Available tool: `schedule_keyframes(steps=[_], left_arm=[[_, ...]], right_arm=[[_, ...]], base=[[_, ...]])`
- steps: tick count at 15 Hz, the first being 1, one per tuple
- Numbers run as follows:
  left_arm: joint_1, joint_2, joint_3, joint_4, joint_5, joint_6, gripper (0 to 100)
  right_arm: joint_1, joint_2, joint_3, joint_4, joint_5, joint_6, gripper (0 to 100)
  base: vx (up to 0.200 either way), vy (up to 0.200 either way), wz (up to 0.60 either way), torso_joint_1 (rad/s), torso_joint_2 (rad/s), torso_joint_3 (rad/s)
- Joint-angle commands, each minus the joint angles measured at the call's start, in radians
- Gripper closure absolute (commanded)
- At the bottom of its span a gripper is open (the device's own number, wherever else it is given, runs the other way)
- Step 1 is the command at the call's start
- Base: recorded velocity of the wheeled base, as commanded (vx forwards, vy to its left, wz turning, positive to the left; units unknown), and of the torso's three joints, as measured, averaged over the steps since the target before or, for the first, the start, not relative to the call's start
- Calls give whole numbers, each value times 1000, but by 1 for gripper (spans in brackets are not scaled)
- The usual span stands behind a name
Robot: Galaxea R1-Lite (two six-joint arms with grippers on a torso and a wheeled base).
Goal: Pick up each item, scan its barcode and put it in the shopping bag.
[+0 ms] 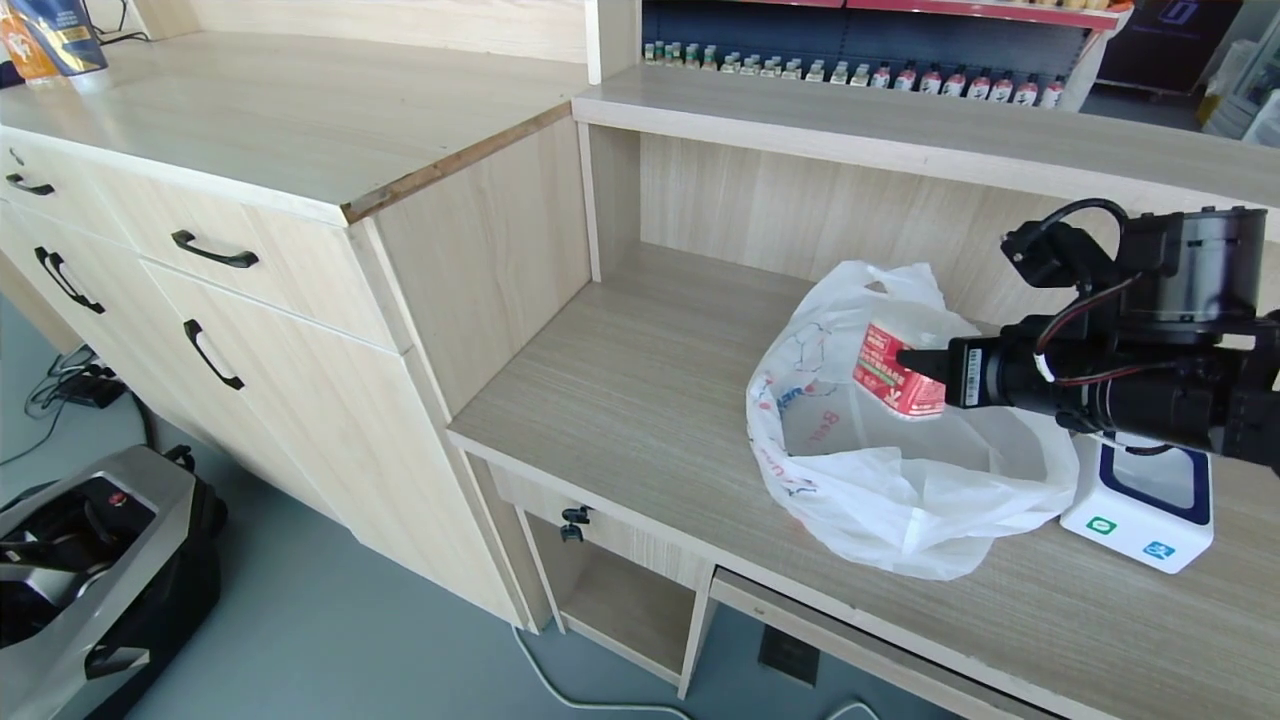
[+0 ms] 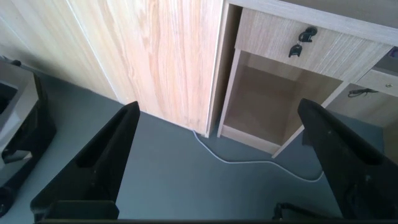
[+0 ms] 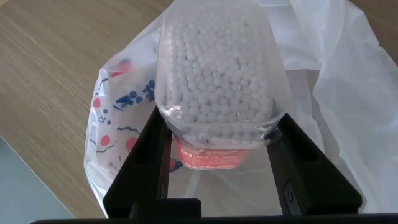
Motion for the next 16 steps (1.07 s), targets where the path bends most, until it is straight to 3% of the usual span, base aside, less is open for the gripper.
schedule_keyframes(steps=[1,7,16], left_arm=[[0,1,0,-1,-1,0,0],[0,1,0,-1,-1,0,0],[0,1,0,-1,1,0,0]], right_arm=[[-7,62,4,-47,23,-7,100],[-9,127,35,-149,67,-34,100],[2,122,112,-175,84,-53,100]], base=[[0,0,0,0,0,0],[0,0,0,0,0,0],[0,0,0,0,0,0]])
